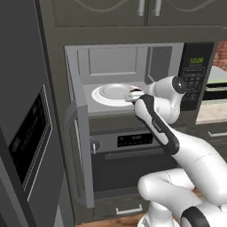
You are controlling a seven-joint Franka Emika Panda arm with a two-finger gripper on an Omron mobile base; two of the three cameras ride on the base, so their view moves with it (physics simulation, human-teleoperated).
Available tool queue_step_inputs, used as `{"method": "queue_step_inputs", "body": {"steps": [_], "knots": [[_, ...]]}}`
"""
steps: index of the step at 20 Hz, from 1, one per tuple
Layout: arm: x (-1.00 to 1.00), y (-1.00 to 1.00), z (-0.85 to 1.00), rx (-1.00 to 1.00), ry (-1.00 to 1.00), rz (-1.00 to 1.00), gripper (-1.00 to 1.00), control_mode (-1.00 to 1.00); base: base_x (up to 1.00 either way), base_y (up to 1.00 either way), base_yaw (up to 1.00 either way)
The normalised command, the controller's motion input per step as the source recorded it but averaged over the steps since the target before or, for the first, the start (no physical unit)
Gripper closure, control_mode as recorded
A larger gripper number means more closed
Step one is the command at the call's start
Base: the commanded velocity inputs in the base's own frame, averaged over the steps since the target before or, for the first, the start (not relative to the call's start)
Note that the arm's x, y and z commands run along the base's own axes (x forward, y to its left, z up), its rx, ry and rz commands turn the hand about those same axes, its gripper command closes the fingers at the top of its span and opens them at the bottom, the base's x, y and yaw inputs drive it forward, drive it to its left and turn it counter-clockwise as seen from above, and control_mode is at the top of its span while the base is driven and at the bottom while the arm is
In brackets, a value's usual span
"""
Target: Transport the steak from the fridge to the microwave and turn on the microwave.
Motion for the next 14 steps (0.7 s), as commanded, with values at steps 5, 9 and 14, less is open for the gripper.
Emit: {"method": "queue_step_inputs", "body": {"steps": [5, 9, 14], "knots": [[0.57, 0.02, 0.00, 0.00, 0.00, 0.00, 1.00, -1.00, 0.00, 0.00, 0.00], [0.55, 0.04, 0.00, 0.00, 0.00, 0.00, 1.00, -1.00, 0.00, 0.00, 0.00], [0.54, 0.08, 0.00, 0.00, 0.00, 0.00, 1.00, -1.00, 0.00, 0.00, 0.00]]}}
